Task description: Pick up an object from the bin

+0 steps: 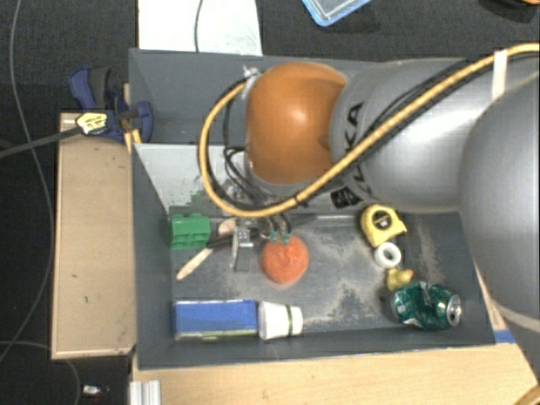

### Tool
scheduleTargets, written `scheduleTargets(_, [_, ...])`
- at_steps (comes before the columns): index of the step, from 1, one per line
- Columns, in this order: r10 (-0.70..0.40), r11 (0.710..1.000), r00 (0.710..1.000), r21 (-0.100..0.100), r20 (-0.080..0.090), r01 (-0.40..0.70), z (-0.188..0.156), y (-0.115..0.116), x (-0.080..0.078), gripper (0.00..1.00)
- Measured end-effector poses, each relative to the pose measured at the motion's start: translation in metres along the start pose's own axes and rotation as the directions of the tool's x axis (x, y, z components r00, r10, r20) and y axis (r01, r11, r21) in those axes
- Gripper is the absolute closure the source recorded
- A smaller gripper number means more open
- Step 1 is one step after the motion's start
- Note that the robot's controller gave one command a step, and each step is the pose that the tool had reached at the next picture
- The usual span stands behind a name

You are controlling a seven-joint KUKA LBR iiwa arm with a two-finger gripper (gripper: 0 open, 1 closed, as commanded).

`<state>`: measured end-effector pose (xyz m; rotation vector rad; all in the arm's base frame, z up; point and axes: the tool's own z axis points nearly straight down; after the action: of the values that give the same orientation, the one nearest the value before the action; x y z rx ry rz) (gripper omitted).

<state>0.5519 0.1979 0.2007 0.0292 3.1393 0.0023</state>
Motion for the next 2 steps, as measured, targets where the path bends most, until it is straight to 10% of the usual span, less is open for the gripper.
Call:
scheduleTargets(1, [-0.066,0.998,0.998,-0.001,0.003,0.067,0.066,-0.042,0.059,0.00])
scheduleTargets(2, [-0.099,0.995,0.995,-0.003,0.014,0.099,0.079,-0.060,0.066,0.00])
